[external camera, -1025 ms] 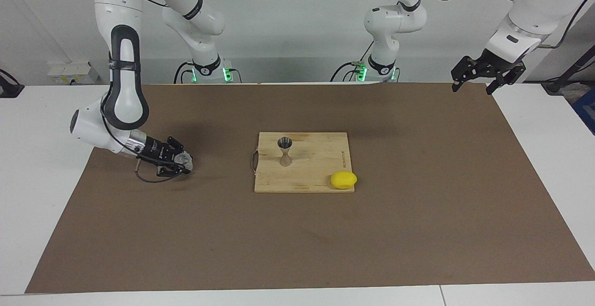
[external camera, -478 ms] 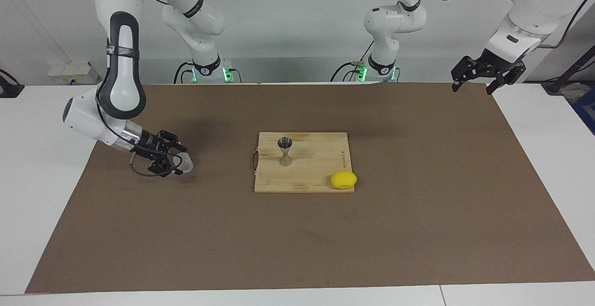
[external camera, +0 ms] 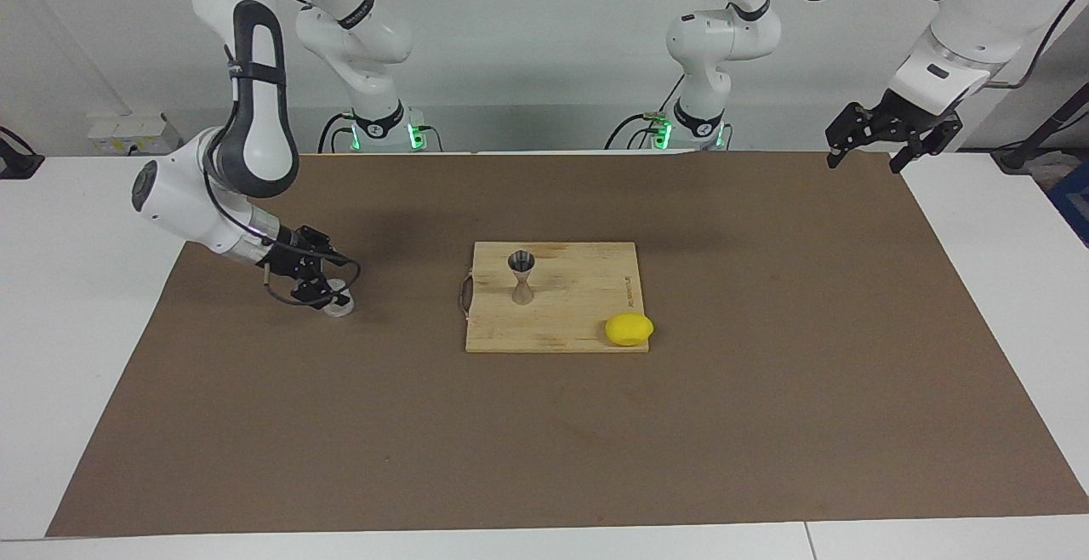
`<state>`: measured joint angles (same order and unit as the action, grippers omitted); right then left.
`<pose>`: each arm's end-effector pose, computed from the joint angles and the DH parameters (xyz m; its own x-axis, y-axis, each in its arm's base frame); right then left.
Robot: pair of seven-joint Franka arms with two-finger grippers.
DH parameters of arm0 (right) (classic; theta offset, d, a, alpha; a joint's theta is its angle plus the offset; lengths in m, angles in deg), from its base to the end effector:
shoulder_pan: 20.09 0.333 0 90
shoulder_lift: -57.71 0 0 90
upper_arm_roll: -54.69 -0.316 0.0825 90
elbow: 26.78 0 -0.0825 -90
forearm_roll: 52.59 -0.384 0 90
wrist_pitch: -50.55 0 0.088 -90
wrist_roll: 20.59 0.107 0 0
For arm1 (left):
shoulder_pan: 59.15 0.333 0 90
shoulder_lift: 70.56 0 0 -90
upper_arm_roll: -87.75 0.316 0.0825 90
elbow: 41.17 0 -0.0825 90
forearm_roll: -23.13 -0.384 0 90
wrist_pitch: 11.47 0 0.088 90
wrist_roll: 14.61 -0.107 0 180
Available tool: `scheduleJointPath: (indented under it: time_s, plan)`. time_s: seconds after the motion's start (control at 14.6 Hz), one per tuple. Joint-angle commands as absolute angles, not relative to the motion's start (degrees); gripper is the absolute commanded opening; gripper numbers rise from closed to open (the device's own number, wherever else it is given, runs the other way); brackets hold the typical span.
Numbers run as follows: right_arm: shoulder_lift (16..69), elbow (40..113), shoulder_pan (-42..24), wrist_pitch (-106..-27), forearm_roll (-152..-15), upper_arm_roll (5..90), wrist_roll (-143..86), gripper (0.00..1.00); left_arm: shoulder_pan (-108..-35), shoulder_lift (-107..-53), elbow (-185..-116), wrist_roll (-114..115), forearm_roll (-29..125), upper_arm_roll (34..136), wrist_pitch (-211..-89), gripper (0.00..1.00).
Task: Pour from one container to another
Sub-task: 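Set the clear cup down on the table and open the right gripper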
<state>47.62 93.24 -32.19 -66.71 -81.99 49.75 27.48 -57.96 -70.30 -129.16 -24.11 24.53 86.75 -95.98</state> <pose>0.5490 -0.0425 0.3276 0.2883 -0.8344 -0.4698 -0.9533 -0.2963 -0.0587 0.5434 -0.0010 0.6353 0.9851 -0.1640 -0.0514 -0.1625 -0.9862 0.0333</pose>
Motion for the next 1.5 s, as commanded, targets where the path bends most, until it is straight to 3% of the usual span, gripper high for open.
scheduleJointPath:
  time_s: [0.0,0.34,0.55,0.75,1.16,1.44]
  plan:
    - [50.1,94.4,-29.9,-66.9,-74.2,49.5,23.9,0.98,-58.2,-68.5,-131.0,-23.5,23.6,86.8,-95.8,1.00]
    - [51.6,91.2,-24.1,-66.7,-61.5,49.3,3.6,0.99,-58.2,-68.5,-131.0,-23.5,23.6,86.8,-95.8,1.00]
    - [55.1,87.4,-21.5,-61.6,-52.5,49.1,2.9,0.99,-58.2,-68.5,-131.0,-23.5,23.6,86.8,-95.8,1.00]
    - [57.2,80.3,-20.4,-55.2,-51.7,49.2,2.5,0.99,-58.2,-68.5,-131.0,-23.5,23.6,86.8,-95.8,1.00]
    - [54.8,62.0,-21.0,-43.3,-51.6,49.2,1.5,0.99,-58.2,-68.5,-131.0,-23.5,23.6,86.8,-95.8,1.00]
    - [54.4,60.5,-20.5,-39.8,-51.3,49.2,-0.8,0.99,-58.2,-68.5,-131.0,-23.5,23.6,86.8,-95.8,1.00]
